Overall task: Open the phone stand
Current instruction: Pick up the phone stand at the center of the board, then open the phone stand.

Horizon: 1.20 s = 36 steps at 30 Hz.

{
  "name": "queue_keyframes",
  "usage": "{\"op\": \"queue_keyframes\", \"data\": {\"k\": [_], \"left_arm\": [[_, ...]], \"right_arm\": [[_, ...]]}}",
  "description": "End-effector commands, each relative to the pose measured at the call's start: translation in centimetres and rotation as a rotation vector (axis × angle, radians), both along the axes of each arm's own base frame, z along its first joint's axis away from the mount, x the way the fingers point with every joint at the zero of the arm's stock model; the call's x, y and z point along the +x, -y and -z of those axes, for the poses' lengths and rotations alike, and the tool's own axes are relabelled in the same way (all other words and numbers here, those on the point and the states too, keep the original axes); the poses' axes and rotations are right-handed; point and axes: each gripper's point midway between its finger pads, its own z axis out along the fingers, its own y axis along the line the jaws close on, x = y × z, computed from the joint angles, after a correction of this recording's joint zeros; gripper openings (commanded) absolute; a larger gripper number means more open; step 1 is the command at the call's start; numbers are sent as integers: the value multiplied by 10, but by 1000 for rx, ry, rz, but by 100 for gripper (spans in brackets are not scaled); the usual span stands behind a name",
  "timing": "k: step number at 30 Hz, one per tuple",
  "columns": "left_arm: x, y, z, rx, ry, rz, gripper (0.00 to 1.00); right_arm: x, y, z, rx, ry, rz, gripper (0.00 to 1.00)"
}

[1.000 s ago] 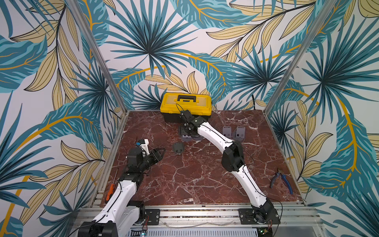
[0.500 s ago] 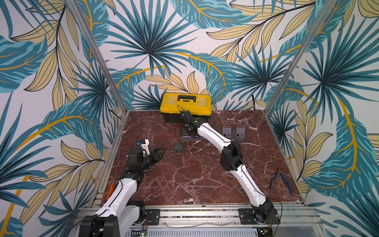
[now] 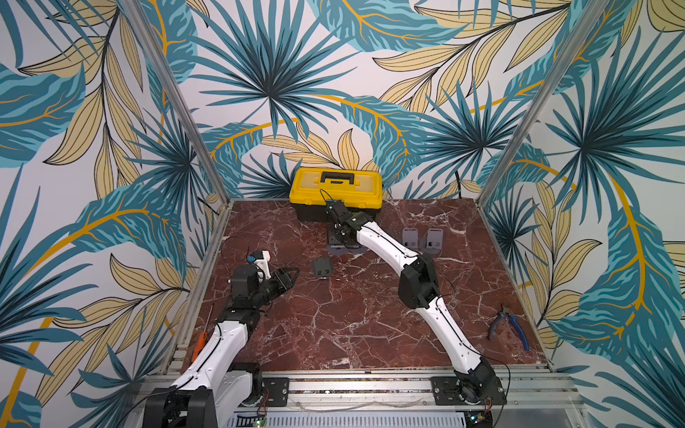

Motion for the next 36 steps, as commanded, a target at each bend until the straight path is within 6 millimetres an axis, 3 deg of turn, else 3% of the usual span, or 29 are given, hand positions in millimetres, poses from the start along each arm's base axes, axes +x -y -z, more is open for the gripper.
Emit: {"op": "queue_keyframes", "data": {"k": [1,10,20,28,36], "left_arm": [[8,4,-20,-9,59,39,49],[14,38,-49,-30,116,232,52],[28,80,-69,-84,169,340,53],[30,95,-88,-107,216,368,53],[32,101,-79,-113,194,380,53]], "right_arm": [[-9,-9,-52,83,47,-41,45],[-59,-8,-121,239,24,-148,44],[-103,-4,-169,356,28,-222,43],[-121,-1,-176,341,27,-248,42],[-132,-9,-183,344,41,-280,41]]}}
